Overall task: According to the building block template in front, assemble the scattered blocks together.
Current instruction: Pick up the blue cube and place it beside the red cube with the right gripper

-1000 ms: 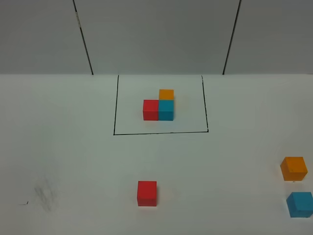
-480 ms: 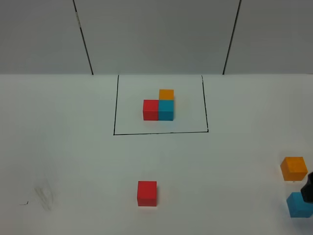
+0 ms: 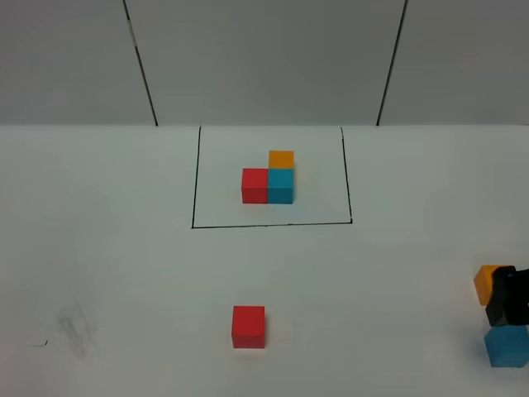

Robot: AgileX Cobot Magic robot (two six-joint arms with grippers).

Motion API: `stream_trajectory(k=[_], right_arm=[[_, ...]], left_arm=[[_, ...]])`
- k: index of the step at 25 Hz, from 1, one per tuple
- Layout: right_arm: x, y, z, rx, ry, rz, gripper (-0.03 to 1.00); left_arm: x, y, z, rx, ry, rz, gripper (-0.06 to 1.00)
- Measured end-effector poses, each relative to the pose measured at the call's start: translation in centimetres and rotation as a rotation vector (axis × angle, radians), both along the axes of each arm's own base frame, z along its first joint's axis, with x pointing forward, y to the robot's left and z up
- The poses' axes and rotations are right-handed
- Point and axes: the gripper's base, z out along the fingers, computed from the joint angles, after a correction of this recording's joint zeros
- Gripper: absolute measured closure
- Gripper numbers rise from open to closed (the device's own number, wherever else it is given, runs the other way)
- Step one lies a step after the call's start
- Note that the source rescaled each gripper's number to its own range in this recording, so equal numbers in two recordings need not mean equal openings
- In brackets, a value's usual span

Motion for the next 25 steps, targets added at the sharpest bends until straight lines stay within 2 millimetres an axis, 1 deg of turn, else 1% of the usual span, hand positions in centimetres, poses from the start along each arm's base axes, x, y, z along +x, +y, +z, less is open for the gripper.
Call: stream_trajectory(k=[6,9,14,18,21,23,25], right_arm=[[2.0,0.1,-2.6,-0.013,0.036,-0.013,0.00],[2.7,0.0,-4.1,-0.028,0.060,-0.024,0.02],[2.1,-0.2,-6.4,-0.034,0.031,-0.029,0.05],[1.6,-0.4,-7.3,-0.041,0.014,-0.041,0.10],[1.6,-1.1,-7.5,-0.043,0.009,-0.067,0.11],[1.7,-1.5,-7.7,-0.046,0.018,-0.081,0.12],[1.7,-1.8,-8.4,-0.044,0.051,-0.098,0.12]], left_arm=[[0.0,0.0,0.0,0.000,0.000,0.000,-0.04],[0.0,0.0,0.0,0.000,0.000,0.000,-0.04],[0.0,0.0,0.0,0.000,0.000,0.000,-0.04],[0.0,0.0,0.0,0.000,0.000,0.000,-0.04],[0.0,0.0,0.0,0.000,0.000,0.000,-0.04],[0.0,0.0,0.0,0.000,0.000,0.000,-0.04],[0.0,0.0,0.0,0.000,0.000,0.000,-0.04]])
